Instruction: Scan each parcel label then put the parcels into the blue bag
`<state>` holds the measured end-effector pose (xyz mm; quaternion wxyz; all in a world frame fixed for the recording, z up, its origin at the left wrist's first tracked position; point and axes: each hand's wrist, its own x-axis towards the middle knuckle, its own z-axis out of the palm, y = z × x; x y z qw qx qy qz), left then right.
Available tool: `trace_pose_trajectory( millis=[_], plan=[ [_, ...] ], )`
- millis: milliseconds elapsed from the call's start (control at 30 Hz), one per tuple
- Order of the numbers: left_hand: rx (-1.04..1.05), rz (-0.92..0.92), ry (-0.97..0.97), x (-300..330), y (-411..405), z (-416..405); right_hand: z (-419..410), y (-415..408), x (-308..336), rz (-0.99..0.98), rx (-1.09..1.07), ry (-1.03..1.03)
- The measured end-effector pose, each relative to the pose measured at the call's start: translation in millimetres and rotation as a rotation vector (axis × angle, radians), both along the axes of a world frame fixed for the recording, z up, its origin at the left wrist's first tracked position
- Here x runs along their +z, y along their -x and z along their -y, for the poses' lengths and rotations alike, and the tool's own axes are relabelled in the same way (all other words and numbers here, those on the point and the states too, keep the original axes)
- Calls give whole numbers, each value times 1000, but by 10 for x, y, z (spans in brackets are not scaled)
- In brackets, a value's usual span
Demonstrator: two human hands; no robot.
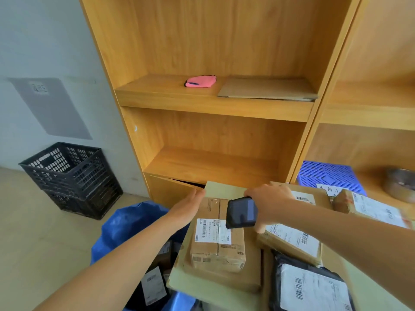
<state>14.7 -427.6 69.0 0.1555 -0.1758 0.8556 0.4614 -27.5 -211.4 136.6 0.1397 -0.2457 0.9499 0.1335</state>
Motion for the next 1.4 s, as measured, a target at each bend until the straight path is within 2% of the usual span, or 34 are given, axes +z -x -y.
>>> trace_pose_trajectory(
  millis=[433,700,1167,1300,1400],
  plan=[
    [90,41,-8,-229,-26,-57,-138,-162,-55,-5,80,-36],
    [92,86,28,-328,-46,-89,-257,-90,-79,11,-23,-16],
    [69,138,58,-458,103,-73,-599,128,-19,9,-127,-112],
    [74,187,101,-533,136,-37,-577,172,-127,55,-114,-70],
    [76,222,85,-604,172,-9,-455,195,-293,114,-101,44]
  ],
)
